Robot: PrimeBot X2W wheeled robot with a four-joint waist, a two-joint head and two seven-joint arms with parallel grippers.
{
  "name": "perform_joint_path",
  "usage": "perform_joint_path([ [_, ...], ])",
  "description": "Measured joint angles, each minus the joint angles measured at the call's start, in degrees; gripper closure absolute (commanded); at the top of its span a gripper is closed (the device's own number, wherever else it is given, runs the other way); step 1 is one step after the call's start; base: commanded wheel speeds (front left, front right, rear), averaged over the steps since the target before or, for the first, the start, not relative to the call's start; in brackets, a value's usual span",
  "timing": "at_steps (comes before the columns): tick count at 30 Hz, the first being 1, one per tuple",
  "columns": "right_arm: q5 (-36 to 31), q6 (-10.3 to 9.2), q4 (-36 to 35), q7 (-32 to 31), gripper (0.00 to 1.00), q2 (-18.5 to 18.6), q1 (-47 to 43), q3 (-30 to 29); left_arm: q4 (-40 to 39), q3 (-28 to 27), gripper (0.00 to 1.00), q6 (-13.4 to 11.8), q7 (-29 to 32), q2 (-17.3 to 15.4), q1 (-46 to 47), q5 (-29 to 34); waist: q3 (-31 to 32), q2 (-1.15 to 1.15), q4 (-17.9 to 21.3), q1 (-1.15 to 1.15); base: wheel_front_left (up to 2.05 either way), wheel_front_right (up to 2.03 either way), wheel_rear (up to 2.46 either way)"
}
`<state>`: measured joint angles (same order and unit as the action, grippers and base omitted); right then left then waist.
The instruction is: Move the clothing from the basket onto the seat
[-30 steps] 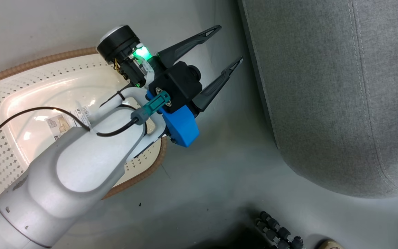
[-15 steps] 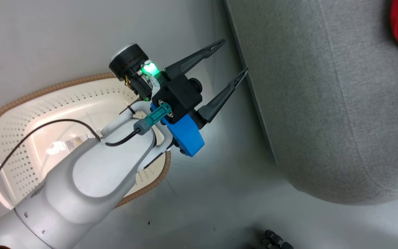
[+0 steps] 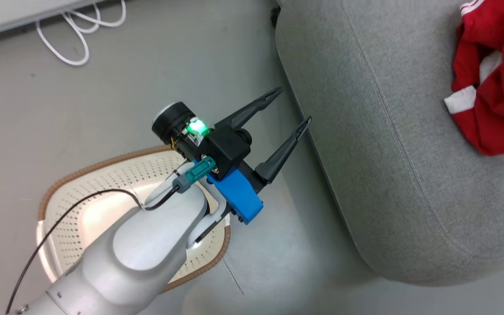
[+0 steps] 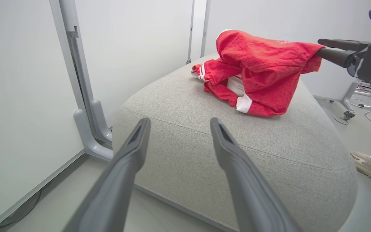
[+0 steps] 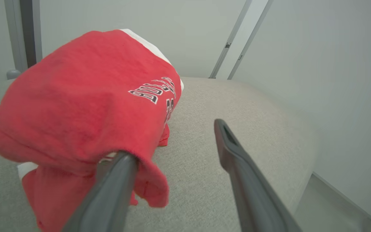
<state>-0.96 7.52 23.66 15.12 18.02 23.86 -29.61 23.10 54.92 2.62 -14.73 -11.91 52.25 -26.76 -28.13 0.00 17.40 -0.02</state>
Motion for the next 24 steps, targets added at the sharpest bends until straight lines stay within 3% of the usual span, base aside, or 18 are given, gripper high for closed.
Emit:
perform_joint_path([
  [13,-0.74,0.00,2.01,0.00,0.00,-2.33,-8.65,4.48,-0.10,-4.07,0.00,-0.30,-0.29,2.07,-7.17,-0.46,7.15,0.00,-4.61,0.00,0.00,0.00,0.00],
  [24,0.08,0.00,-4.22,0.00,0.00,-4.52,-11.52,11.05,-2.24,-11.88,0.00,-1.21,-0.33,1.82,-15.83,0.74,12.41,0.00,-7.23,0.01,0.00,0.00,0.00],
])
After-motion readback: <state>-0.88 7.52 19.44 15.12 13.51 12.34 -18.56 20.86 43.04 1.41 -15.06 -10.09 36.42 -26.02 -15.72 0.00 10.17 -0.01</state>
